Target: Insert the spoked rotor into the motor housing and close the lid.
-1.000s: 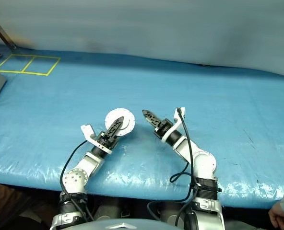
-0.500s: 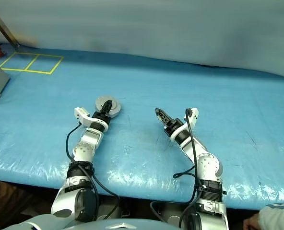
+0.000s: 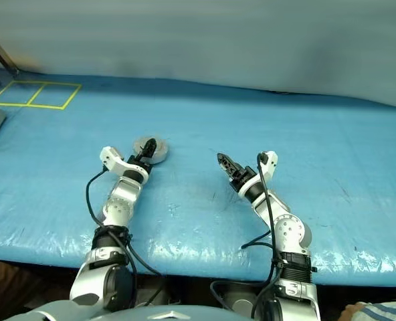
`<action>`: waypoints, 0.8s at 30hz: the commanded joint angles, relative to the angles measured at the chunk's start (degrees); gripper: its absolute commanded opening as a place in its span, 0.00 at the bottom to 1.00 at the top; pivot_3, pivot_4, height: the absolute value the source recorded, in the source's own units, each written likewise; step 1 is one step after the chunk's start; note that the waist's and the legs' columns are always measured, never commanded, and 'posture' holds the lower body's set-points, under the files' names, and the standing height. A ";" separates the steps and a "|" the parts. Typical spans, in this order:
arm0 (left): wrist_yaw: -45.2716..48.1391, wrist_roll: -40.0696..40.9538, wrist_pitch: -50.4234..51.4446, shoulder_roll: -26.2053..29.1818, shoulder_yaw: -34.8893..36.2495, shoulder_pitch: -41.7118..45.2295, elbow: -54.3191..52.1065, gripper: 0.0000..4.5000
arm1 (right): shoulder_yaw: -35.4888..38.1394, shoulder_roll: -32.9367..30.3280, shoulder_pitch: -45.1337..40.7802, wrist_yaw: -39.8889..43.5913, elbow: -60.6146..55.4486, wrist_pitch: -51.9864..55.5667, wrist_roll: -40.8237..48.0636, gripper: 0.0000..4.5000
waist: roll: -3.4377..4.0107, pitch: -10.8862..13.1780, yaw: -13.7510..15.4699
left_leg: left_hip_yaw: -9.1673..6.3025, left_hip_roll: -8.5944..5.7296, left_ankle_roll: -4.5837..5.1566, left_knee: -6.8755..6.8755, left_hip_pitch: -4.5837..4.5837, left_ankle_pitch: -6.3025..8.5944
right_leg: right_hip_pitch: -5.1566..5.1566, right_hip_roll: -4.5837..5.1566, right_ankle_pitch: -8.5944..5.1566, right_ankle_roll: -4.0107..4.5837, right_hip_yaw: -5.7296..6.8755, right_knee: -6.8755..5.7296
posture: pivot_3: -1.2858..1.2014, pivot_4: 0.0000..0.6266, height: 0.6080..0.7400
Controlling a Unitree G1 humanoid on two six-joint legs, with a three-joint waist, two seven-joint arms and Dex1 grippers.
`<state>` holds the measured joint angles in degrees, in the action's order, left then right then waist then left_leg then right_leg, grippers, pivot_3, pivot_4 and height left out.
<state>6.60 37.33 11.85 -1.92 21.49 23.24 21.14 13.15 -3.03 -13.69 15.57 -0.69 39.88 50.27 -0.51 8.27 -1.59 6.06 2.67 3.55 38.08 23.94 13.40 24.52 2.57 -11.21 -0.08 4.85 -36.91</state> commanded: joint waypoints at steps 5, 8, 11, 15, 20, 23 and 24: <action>-1.70 -8.64 -1.42 0.46 -5.89 -8.48 -11.71 0.99 | -3.29 -1.38 -0.72 1.45 -0.57 -1.90 -5.71 0.79 | 0.02 -0.01 0.40 | 0.00 -0.01 -0.07 -0.11 0.00 -0.04 | 0.03 0.01 -0.02 0.04 0.02 -0.01 | 0.52 0.24 1.00; -1.06 -18.42 -6.99 3.97 -10.65 -11.56 -15.41 0.99 | -4.08 -2.82 -0.03 0.99 -0.93 -4.52 -9.97 0.79 | 0.01 -0.01 0.60 | 0.00 -0.04 -0.05 -0.12 0.08 -0.03 | 0.08 0.03 -0.02 0.04 0.02 0.04 | 0.52 0.24 1.00; -0.27 -24.66 -11.78 6.92 -13.99 -12.82 -17.33 0.99 | -4.62 -5.33 0.87 1.90 -0.71 -10.07 -15.69 0.79 | 0.00 0.00 1.06 | 0.00 -0.04 -0.06 -0.14 0.13 -0.02 | 0.13 0.02 -0.03 0.05 0.03 0.05 | 0.52 0.24 1.00; 10.29 -24.98 -15.18 10.02 -19.64 -13.35 -18.51 0.99 | -4.82 -10.13 1.86 6.34 -0.17 -15.65 -20.24 0.79 | 0.01 0.00 1.44 | -0.01 -0.06 -0.06 -0.11 0.20 -0.02 | 0.16 0.14 -0.18 0.31 0.10 0.07 | 0.52 0.24 1.00; 23.73 -22.95 -15.32 12.85 -25.55 -13.94 -17.08 0.99 | -6.68 -14.72 2.63 9.92 -0.57 -21.22 -26.04 0.79 | 0.01 0.00 1.21 | 0.05 -0.11 0.02 -0.12 0.22 0.03 | 0.18 0.23 -0.21 0.34 0.13 0.11 | 0.52 0.24 1.00; 30.27 -21.33 -13.87 14.21 -27.74 -14.38 -16.66 0.99 | -7.84 -16.52 3.52 12.80 -0.12 -24.03 -28.28 0.79 | 0.02 0.01 0.94 | 0.05 -0.03 0.01 -0.16 0.21 0.02 | 0.23 0.14 -0.23 0.37 0.12 0.08 | 0.52 0.24 1.00; 31.75 -21.40 -13.72 14.74 -28.30 -14.37 -16.22 0.99 | -8.45 -17.33 3.95 14.11 -0.10 -24.44 -28.85 0.79 | 0.03 0.01 0.93 | 0.04 0.01 0.00 -0.17 0.20 0.02 | 0.23 0.07 -0.22 0.35 0.12 0.06 | 0.52 0.24 1.00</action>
<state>35.64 14.93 -1.77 12.16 -6.05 8.91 5.15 5.11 -19.44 -9.58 27.74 0.02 17.44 22.37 -0.48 8.28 -0.67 6.09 2.71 3.53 37.91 24.13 13.42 24.76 2.60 -11.43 0.25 4.97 -36.86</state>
